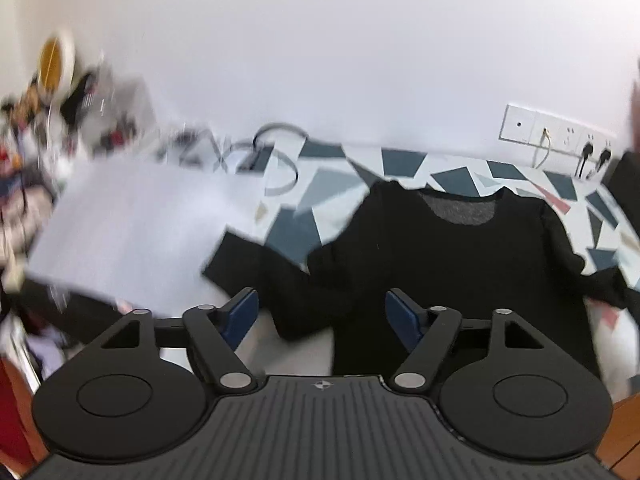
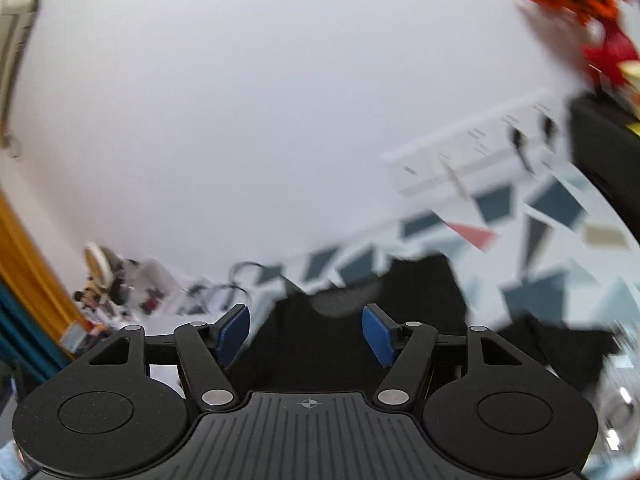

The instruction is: Fold clothes

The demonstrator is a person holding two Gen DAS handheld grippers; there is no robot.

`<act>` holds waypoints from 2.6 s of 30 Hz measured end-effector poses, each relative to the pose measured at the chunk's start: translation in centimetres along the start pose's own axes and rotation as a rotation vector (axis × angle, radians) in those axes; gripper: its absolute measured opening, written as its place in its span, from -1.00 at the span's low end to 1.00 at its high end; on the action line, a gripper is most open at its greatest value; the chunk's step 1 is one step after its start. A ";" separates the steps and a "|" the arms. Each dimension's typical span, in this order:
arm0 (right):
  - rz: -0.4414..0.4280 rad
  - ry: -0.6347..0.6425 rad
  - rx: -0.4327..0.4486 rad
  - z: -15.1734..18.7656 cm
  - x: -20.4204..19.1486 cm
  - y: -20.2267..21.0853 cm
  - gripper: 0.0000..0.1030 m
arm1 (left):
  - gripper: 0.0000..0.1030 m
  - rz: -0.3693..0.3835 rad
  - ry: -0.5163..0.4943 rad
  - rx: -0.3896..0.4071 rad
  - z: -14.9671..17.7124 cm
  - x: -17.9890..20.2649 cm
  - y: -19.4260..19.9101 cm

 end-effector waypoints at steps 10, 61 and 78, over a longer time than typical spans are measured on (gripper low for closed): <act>0.069 0.032 0.158 -3.9 -5.0 -11.9 0.31 | 0.52 0.099 -0.219 -0.008 -2.7 2.5 -11.8; 0.401 0.372 -0.233 0.9 5.2 -52.2 0.31 | 0.56 0.113 -0.290 -0.175 -1.0 1.1 -29.4; 0.267 0.627 -0.384 7.5 1.2 -53.7 0.55 | 0.56 0.000 -0.148 -0.147 -2.1 -3.2 -30.0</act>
Point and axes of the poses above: each gripper's, at about its wrist camera, not at the fingertips, and y roughly against the way its jaws point, x to its right, z to its underside, the point moved 8 cm from there along -y, roughly the way its jaws point
